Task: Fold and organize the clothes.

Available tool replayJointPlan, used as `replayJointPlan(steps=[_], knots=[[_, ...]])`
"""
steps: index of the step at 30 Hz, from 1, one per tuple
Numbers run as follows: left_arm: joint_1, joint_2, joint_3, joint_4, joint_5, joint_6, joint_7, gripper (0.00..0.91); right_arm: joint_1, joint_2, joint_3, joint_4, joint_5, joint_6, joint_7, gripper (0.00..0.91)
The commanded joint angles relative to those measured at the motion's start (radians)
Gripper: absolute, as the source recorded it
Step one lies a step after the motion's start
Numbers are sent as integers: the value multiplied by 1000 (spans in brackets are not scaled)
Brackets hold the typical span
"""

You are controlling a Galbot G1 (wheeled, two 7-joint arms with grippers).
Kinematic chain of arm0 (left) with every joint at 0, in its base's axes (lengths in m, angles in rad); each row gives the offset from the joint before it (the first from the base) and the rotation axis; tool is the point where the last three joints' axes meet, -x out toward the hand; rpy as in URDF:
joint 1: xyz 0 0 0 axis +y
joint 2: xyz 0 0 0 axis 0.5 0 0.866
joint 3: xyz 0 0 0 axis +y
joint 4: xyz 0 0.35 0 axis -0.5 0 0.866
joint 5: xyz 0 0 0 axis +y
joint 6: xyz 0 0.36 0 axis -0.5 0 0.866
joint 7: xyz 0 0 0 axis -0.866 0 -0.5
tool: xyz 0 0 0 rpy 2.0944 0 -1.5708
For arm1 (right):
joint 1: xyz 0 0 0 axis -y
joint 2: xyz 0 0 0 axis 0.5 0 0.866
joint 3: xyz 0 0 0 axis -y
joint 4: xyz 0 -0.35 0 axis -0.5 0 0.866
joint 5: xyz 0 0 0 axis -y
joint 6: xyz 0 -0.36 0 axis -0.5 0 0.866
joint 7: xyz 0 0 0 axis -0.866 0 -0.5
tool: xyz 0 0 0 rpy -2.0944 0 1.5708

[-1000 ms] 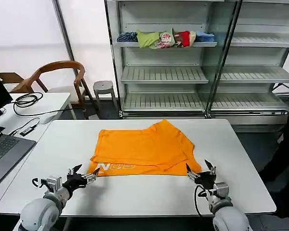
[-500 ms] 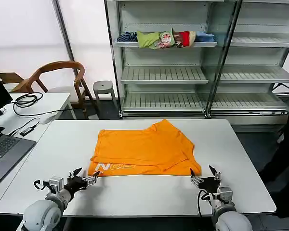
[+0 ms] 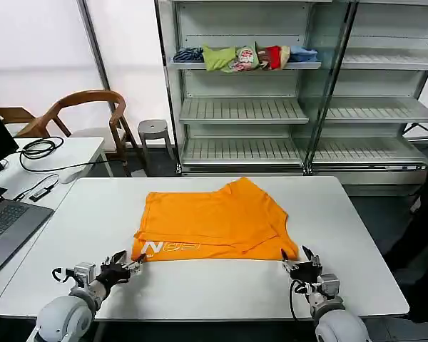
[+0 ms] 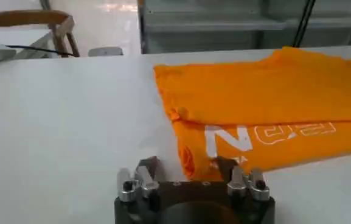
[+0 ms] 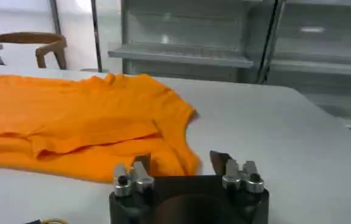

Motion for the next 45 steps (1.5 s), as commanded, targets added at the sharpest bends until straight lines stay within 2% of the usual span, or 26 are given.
replayJointPlan(steps=[1, 15, 26, 45], knots=[[-5, -2, 6, 12, 1, -3, 2, 10, 5, 1, -4, -6, 4, -2, -1, 0], [-8, -3, 7, 13, 2, -17, 15, 10, 13, 3, -12, -21, 21, -16, -7, 0], [27, 6, -3, -12, 1, -23, 23, 20, -55, -23, 9, 40, 14, -22, -13, 0], [267, 20, -87, -194, -4, -29, 34, 20, -281, -50, 75, 187, -19, 2, -32, 0]])
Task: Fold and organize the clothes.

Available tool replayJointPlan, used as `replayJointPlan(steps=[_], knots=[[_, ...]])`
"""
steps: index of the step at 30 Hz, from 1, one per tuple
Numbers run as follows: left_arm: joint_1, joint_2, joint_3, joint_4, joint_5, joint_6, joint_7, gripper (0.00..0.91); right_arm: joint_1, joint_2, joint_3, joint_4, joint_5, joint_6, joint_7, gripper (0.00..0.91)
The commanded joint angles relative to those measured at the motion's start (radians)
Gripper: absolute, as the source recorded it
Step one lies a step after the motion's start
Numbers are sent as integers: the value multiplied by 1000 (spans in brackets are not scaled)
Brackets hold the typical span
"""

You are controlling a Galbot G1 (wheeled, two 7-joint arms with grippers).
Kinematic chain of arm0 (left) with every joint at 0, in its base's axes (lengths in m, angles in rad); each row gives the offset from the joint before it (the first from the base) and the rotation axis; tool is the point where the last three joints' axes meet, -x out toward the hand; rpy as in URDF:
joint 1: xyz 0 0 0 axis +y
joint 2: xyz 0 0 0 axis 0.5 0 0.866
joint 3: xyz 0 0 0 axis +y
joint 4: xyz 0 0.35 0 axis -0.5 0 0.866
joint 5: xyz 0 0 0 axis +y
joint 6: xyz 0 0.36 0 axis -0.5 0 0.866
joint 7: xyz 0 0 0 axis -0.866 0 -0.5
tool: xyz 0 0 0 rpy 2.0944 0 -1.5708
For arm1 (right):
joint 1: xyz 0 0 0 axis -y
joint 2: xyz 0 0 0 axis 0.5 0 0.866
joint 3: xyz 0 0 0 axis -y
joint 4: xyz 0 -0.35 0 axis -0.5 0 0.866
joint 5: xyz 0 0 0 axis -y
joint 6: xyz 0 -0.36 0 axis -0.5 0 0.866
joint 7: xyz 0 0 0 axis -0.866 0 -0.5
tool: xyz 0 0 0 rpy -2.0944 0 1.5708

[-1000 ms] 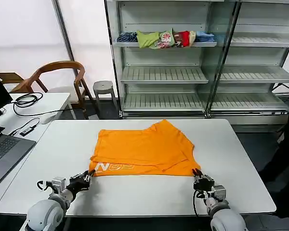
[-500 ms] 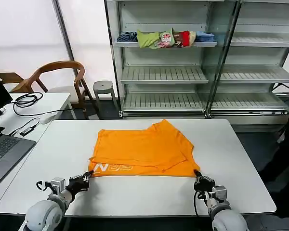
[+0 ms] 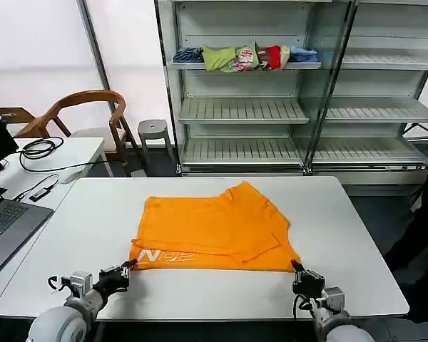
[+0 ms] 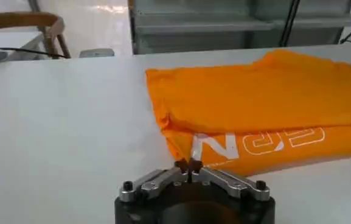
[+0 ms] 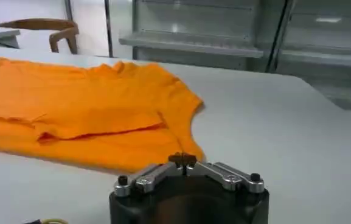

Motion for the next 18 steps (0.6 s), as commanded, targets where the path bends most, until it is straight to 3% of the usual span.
replayJointPlan(steps=[1, 18], knots=[[159, -2, -44, -106, -1, -5, 3, 20, -102, -3, 16, 68, -11, 5, -2, 0], [309, 0, -148, -169, -3, -29, 14, 20, -179, -7, 50, 109, -52, 24, -5, 0]])
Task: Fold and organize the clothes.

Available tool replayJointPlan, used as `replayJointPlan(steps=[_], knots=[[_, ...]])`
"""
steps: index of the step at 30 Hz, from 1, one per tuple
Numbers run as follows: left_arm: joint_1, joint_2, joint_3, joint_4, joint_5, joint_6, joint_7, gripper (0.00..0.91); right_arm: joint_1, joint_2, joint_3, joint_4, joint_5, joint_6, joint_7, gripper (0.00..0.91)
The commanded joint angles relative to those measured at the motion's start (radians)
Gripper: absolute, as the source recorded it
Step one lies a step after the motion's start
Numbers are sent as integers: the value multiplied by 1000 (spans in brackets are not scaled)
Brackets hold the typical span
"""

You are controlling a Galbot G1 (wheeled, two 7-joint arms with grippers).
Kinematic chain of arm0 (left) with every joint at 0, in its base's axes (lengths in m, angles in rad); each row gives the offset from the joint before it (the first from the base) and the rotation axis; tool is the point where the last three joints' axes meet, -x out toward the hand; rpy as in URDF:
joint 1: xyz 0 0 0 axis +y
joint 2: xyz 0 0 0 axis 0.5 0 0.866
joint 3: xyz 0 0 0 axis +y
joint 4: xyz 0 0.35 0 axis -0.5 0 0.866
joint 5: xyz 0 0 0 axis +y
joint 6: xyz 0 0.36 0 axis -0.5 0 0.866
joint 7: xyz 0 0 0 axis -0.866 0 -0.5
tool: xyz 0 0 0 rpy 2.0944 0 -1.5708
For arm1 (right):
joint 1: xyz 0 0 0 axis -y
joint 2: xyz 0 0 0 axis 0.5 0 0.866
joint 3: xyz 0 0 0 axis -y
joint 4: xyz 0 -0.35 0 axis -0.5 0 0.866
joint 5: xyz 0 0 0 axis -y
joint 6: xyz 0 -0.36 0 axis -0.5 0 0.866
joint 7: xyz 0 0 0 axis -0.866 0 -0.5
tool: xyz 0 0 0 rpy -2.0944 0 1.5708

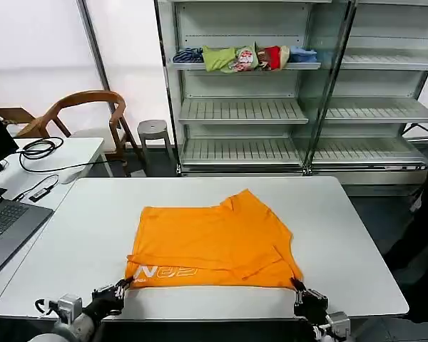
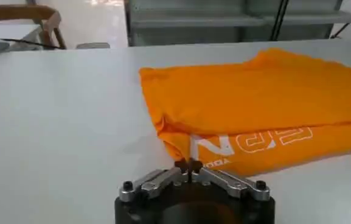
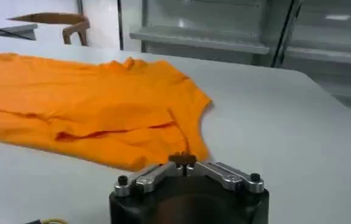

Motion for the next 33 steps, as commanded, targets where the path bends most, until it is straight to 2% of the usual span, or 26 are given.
replayJointPlan(steps=[1, 16, 17, 18, 19, 27, 33], knots=[[104, 2, -55, -48, -2, -7, 3, 20, -40, -1, 20, 25, -10, 2, -1, 0], [91, 23, -46, -52, 7, -29, 8, 30, -57, 5, 21, 29, -9, 17, -1, 0], [90, 26, -48, -58, 17, -24, 7, 222, -57, 5, 23, 30, -10, 15, 1, 0], [89, 29, -50, -62, 22, -20, 8, 907, -56, 5, 24, 32, -11, 14, 1, 413], [89, 30, -52, -63, 22, -22, 13, 907, -55, 4, 25, 33, -9, 14, 1, 907], [80, 40, -99, -126, -3, 5, 8, 907, -50, 2, 70, 76, 0, 15, -12, 907], [49, 62, -142, -141, -46, 20, 2, 907, 8, -13, 114, 109, 49, -4, -7, 907]])
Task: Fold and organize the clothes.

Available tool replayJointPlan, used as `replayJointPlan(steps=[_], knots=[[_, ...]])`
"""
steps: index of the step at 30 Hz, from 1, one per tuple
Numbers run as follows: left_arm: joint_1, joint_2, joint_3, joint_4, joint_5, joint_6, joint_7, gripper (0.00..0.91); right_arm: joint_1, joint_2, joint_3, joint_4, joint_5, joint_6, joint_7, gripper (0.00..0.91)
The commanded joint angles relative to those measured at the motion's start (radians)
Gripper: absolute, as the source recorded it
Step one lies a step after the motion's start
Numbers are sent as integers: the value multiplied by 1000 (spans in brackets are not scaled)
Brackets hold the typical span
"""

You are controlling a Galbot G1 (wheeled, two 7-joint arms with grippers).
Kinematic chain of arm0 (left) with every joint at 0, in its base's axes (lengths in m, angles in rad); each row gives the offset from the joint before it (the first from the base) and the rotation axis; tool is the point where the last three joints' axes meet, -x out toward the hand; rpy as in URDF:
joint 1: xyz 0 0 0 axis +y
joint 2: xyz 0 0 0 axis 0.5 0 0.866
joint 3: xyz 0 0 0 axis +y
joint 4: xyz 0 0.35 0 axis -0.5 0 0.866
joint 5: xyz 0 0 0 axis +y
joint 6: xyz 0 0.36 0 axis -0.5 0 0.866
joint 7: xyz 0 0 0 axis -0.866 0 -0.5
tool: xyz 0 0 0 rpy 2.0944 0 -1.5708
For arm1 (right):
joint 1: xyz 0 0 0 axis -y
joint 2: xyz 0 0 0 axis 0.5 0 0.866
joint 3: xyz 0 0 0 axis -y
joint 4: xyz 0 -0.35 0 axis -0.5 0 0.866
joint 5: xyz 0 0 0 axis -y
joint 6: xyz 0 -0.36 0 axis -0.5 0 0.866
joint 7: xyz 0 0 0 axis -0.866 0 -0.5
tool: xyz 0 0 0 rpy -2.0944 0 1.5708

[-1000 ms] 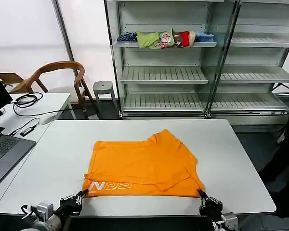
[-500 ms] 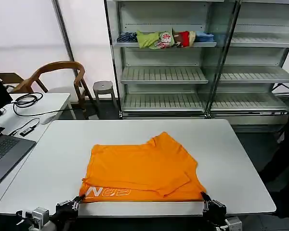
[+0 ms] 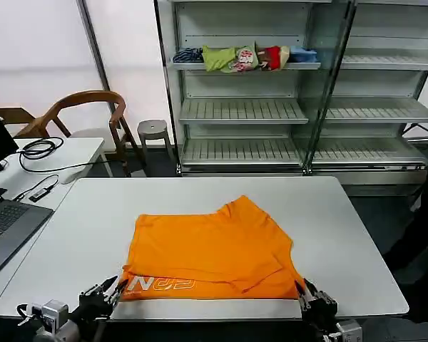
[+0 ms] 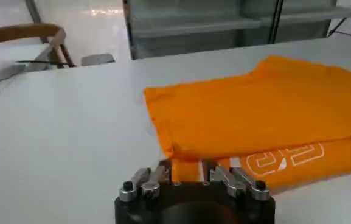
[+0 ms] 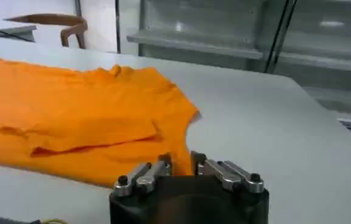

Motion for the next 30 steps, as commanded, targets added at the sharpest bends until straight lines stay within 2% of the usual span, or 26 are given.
replayJointPlan(steps=[1, 6, 11, 16, 20, 30], knots=[[-40, 24, -56, -35, -51, 22, -4, 907, 49, -4, 37, 30, 37, -10, 2, 907], [-139, 51, 3, 15, -65, 14, -28, 907, 211, -3, -30, -33, 42, -46, 24, 907], [-275, 63, 117, 114, -50, -32, -76, 907, 428, 20, -154, -131, 55, -127, 93, 907], [-397, 65, 195, 203, -50, -37, -91, 907, 585, 33, -230, -237, 50, -206, 102, 907], [-489, 66, 234, 278, -52, -37, -93, 907, 696, 56, -264, -331, 46, -240, 108, 907], [-676, 49, 344, 488, -48, -42, -90, 907, 920, 146, -347, -592, 57, -207, 77, 907]])
